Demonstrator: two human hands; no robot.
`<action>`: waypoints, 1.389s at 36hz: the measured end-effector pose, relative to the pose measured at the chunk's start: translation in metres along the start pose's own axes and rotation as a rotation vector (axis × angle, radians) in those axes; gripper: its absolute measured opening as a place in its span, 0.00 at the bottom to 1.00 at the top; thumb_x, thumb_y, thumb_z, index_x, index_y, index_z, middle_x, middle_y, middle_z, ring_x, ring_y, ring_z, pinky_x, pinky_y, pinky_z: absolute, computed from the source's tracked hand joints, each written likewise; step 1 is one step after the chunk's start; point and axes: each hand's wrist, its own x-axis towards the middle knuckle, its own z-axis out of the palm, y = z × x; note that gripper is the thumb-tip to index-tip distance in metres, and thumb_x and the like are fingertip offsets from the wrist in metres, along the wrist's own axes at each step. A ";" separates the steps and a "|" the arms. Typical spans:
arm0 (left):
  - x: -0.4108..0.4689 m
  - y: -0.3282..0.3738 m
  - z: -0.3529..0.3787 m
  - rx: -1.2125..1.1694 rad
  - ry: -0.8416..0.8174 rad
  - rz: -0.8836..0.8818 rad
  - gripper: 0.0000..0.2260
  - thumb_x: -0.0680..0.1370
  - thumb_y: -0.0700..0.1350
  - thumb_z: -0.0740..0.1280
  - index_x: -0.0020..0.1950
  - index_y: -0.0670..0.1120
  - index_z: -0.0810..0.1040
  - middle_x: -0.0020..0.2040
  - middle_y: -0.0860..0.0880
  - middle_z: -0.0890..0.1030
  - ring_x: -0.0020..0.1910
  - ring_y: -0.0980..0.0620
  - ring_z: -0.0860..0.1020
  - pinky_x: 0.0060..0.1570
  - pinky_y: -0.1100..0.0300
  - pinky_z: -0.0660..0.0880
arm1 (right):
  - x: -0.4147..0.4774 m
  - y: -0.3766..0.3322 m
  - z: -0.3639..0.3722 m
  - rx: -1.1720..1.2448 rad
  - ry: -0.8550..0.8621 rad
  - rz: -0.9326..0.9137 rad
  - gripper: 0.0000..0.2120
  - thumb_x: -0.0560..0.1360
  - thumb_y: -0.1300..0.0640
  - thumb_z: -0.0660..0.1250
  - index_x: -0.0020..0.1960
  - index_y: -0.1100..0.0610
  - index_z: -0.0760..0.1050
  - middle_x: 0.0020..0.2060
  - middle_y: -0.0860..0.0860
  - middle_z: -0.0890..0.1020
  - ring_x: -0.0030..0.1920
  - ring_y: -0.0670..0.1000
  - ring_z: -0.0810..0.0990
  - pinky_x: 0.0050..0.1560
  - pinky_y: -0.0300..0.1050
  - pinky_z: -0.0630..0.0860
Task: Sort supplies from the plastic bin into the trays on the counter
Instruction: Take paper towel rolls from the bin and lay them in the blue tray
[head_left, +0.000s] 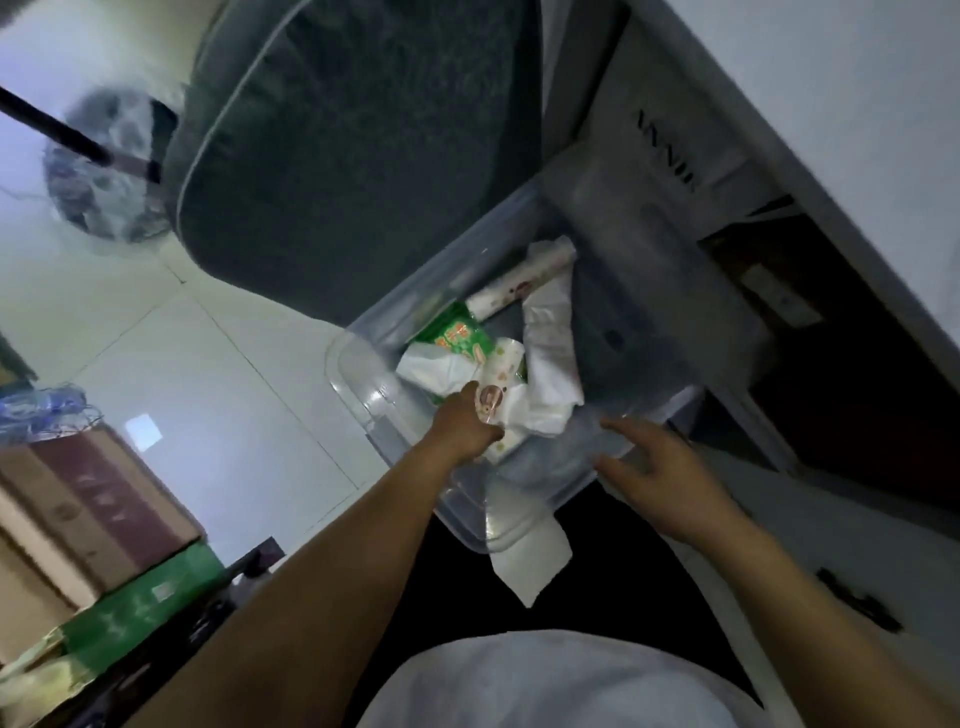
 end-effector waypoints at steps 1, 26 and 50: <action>0.012 -0.003 0.001 0.001 0.017 -0.012 0.30 0.71 0.43 0.75 0.70 0.42 0.69 0.64 0.40 0.77 0.63 0.40 0.76 0.62 0.48 0.74 | 0.007 0.002 0.008 0.009 0.002 0.034 0.20 0.74 0.55 0.72 0.65 0.56 0.76 0.62 0.54 0.79 0.62 0.51 0.77 0.54 0.37 0.67; 0.046 -0.006 -0.004 -0.514 0.188 -0.076 0.18 0.71 0.44 0.75 0.59 0.47 0.76 0.54 0.49 0.83 0.51 0.50 0.82 0.45 0.58 0.78 | 0.099 -0.024 0.014 -0.141 0.060 0.135 0.24 0.75 0.49 0.69 0.69 0.52 0.73 0.68 0.53 0.74 0.66 0.55 0.74 0.59 0.43 0.68; 0.026 -0.007 0.000 -1.356 0.047 -0.391 0.16 0.76 0.39 0.71 0.62 0.47 0.76 0.52 0.46 0.83 0.48 0.51 0.82 0.46 0.49 0.81 | 0.333 -0.042 0.071 -1.048 -0.029 -0.301 0.25 0.79 0.58 0.58 0.76 0.53 0.61 0.75 0.58 0.63 0.75 0.61 0.58 0.74 0.67 0.47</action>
